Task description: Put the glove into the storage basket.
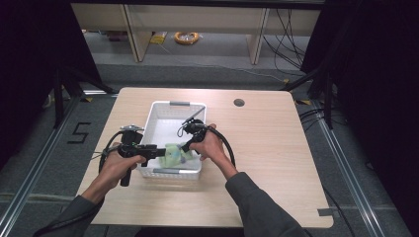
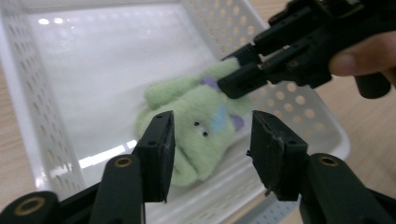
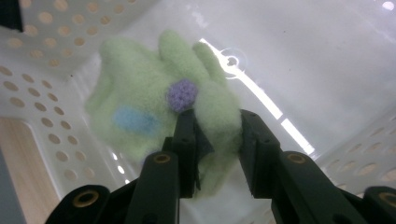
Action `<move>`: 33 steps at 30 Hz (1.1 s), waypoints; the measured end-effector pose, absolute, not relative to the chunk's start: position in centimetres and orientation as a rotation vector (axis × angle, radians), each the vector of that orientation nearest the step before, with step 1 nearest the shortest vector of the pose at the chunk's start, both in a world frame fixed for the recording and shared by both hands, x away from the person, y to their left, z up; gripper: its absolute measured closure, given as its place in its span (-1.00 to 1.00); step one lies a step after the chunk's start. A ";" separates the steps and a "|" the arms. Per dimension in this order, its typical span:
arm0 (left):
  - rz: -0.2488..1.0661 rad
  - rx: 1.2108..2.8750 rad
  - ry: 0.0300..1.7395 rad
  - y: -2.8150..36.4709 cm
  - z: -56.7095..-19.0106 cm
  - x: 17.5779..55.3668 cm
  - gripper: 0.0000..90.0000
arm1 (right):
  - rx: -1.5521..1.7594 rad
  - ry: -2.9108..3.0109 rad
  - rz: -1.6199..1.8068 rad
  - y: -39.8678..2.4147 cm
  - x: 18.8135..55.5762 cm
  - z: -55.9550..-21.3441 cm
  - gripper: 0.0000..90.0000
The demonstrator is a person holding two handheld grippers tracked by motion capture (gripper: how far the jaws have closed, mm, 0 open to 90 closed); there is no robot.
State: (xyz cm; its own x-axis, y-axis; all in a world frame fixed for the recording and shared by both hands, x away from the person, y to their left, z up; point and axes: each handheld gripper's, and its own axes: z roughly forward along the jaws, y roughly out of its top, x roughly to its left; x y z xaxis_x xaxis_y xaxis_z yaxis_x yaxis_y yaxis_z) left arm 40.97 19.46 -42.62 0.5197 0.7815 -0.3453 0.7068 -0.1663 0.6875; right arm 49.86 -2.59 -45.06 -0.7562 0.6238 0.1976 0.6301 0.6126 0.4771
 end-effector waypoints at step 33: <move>0.079 1.923 1.058 16.9 -41.0 35.6 -0.22 | -1.112 -2.863 -0.934 -4.2 48.5 -41.8 0.22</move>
State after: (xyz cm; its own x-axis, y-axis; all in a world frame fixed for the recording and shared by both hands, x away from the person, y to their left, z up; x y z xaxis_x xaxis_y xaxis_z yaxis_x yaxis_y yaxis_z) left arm 35.59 16.92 -41.01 0.6297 0.6981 -0.3408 0.6398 -0.2171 0.7373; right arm 48.46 -4.17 -41.78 -0.7580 0.6370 0.1404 0.5972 0.5911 0.5421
